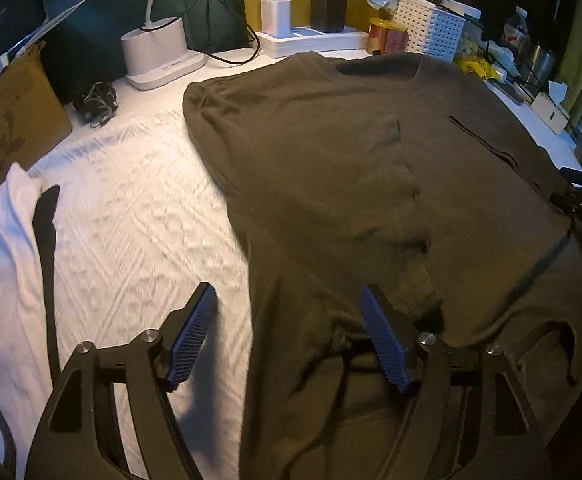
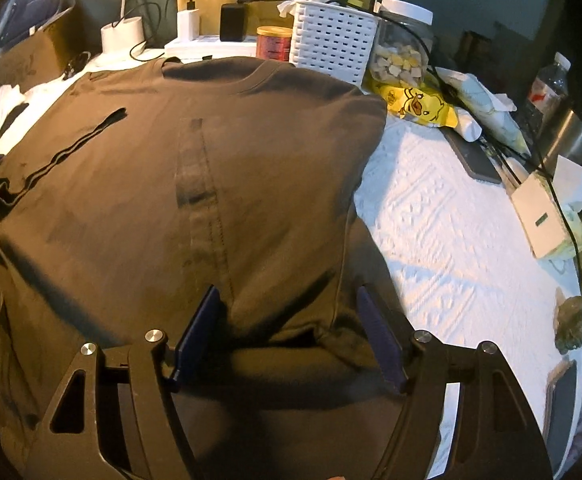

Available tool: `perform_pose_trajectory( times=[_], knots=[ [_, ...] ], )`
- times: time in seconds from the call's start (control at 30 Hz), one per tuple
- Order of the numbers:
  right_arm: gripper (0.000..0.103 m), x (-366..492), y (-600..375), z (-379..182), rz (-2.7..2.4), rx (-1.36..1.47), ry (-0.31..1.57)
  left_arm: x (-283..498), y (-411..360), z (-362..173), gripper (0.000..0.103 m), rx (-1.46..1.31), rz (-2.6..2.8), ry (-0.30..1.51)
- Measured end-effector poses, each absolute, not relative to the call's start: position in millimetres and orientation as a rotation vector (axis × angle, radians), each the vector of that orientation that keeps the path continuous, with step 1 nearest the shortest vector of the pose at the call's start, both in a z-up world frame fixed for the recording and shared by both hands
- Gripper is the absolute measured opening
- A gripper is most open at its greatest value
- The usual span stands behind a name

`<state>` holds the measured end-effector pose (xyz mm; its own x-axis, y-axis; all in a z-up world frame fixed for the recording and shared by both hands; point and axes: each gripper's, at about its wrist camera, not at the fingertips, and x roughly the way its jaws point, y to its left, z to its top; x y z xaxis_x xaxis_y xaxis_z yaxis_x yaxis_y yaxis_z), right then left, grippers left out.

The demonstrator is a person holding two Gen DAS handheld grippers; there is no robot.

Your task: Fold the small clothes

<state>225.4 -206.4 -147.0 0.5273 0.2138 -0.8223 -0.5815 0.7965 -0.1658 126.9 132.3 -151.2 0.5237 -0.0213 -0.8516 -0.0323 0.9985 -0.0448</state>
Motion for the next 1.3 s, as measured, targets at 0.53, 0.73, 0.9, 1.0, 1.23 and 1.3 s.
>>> perform_pose_trajectory(
  times=[0.53, 0.73, 0.9, 1.0, 1.23, 1.3],
  knots=[
    [0.074, 183, -231, -114, 0.433, -0.399, 0.813, 77, 126, -118, 0.075, -0.053, -0.022, 0.866],
    [0.074, 161, -244, -105, 0.411, -0.363, 0.783, 51, 120, -117, 0.075, -0.049, -0.041, 0.834],
    [0.074, 142, -255, -102, 0.389, -0.353, 0.774, 29, 112, -123, 0.074, -0.026, -0.056, 0.816],
    [0.074, 131, -264, -103, 0.373, -0.345, 0.772, 20, 109, -126, 0.06, -0.02, -0.066, 0.813],
    [0.074, 108, -296, -108, 0.327, -0.314, 0.796, 9, 102, -134, 0.046, 0.004, -0.087, 0.834],
    [0.074, 101, -308, -111, 0.312, -0.294, 0.809, 8, 101, -137, 0.046, -0.001, -0.086, 0.84]
  ],
)
